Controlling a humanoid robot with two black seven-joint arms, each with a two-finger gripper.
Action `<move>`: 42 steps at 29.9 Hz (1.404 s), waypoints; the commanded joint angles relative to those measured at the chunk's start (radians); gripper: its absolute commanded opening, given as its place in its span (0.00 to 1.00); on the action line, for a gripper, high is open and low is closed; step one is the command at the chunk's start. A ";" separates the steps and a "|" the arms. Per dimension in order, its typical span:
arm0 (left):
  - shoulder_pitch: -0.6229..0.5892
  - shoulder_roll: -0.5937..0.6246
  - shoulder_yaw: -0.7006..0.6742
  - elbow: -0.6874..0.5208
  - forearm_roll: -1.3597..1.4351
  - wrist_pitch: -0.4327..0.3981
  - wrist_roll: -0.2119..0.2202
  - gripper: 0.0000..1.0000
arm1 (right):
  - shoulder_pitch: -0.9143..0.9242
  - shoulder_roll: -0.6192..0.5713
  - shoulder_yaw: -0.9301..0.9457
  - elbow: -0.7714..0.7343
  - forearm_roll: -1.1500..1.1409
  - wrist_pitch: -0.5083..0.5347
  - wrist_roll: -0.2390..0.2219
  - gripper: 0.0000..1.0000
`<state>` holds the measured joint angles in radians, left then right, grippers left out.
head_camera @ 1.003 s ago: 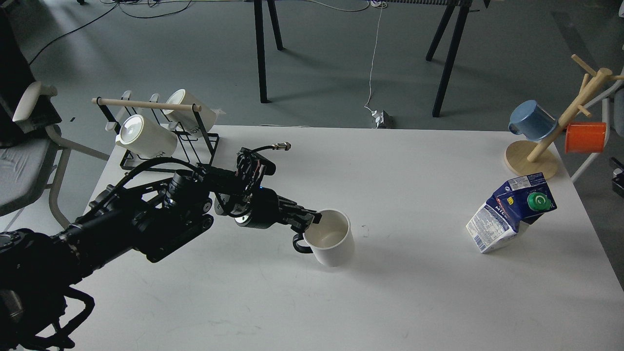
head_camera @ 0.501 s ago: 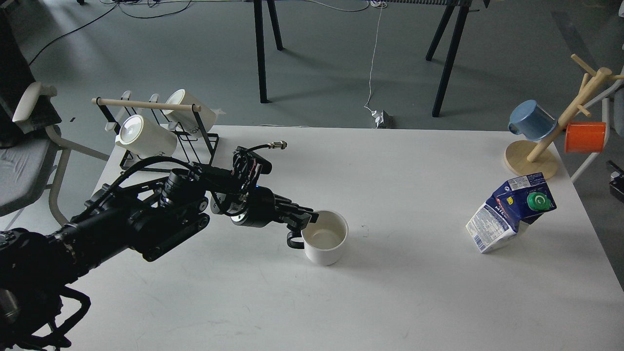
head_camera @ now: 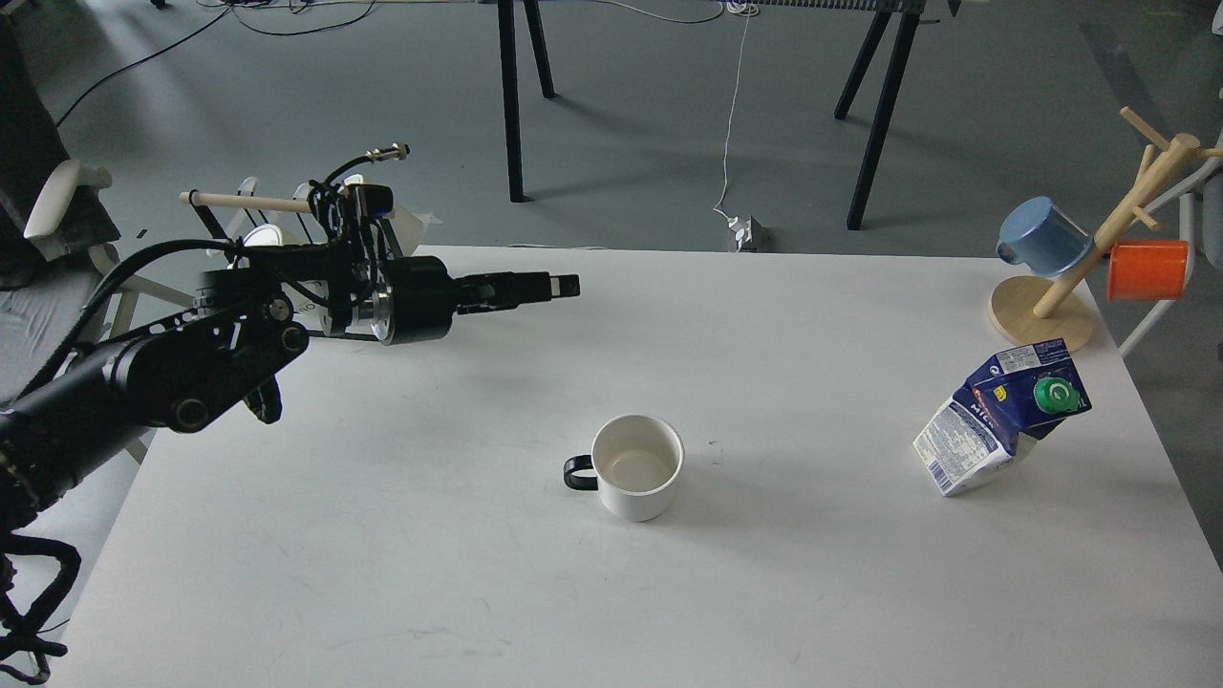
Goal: Place cup and milk with both arms
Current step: 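Release the mug and withdraw the left gripper toward the dish rack, then move the right gripper to the milk carton and close on it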
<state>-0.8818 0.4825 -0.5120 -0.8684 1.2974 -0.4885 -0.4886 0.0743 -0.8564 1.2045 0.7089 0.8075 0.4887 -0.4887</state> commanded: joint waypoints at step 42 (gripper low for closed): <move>0.098 0.202 -0.059 0.028 -0.431 0.000 0.000 0.96 | -0.225 0.163 -0.075 0.350 0.062 0.000 0.000 0.99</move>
<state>-0.7942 0.6857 -0.5705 -0.8398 0.8667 -0.4887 -0.4886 -0.1689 -0.7005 1.1299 1.0663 0.8767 0.4887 -0.4886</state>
